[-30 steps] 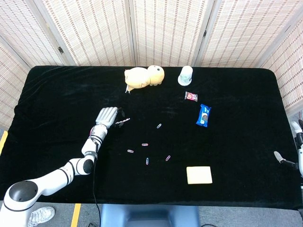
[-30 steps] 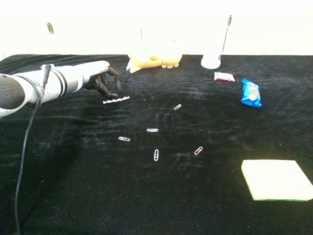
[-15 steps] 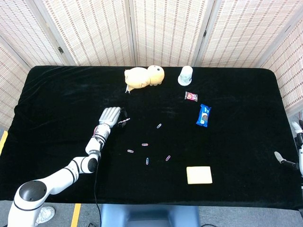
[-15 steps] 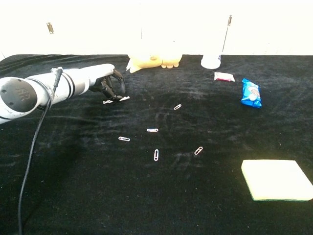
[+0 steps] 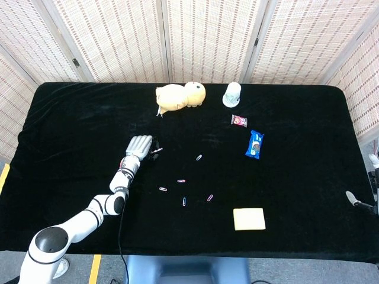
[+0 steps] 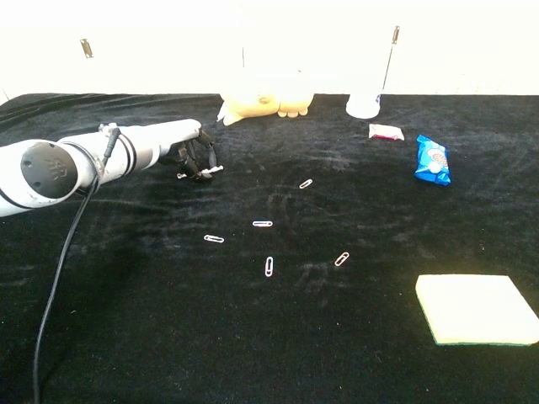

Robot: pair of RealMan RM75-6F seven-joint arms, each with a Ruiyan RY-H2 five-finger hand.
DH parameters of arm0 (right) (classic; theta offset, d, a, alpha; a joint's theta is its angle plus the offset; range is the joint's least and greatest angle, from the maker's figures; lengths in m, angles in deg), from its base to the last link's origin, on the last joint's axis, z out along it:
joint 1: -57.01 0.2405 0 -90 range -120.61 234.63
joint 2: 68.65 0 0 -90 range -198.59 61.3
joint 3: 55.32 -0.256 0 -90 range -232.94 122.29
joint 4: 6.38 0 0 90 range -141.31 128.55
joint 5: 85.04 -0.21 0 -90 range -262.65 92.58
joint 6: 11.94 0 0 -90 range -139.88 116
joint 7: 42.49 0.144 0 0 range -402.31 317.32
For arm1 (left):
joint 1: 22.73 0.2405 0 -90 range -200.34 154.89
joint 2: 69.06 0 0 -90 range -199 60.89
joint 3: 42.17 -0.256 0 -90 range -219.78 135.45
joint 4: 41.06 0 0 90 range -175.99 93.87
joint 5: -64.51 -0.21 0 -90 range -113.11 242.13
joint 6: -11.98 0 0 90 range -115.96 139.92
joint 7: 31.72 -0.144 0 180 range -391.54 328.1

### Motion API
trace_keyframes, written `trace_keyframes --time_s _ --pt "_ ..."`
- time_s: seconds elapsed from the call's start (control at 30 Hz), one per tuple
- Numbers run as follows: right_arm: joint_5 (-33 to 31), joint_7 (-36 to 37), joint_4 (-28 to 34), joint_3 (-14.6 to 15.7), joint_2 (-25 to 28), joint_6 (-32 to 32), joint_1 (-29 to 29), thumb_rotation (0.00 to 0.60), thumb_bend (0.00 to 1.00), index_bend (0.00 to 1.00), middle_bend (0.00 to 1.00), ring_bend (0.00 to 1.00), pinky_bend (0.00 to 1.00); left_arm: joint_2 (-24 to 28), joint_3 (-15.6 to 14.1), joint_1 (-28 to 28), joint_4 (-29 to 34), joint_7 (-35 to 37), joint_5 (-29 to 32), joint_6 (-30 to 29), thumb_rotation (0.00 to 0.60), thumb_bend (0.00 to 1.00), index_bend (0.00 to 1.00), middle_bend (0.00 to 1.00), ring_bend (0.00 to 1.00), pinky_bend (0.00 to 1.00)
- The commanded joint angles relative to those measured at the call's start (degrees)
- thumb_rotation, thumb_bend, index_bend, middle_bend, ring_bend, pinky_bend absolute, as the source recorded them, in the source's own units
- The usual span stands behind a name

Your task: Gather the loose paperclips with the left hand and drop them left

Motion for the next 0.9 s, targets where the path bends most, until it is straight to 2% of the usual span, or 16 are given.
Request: trace_keyframes --time_s 0.03,0.6,0.9 --pt "0.0 -0.1 0.0 0.0 0.0 0.1 0.0 0.600 0.24 0.00 0.00 0.03 0.01 0.1 0.2 0.1 0.3 0.5 -0.4 -0.2 0.600 0.42 0.48 1.00 1.00 1.00" --pt "0.6 -0.2 0.6 0.2 0.2 -0.1 -0.3 0.600 0.24 0.00 0.00 0.04 0.01 2.0 -0.3 1.7 5.1 -0.9 -0.5 -1.7 0.600 0.42 0.52 1.00 1.00 1.00" --pt "0.5 -0.4 0.8 0.2 0.4 0.3 -0.2 0.600 0.24 0.00 0.00 0.04 0.01 2.3 -0.4 1.7 4.6 -1.8 0.1 -1.4 0.600 0.44 0.55 1.00 1.00 1.00"
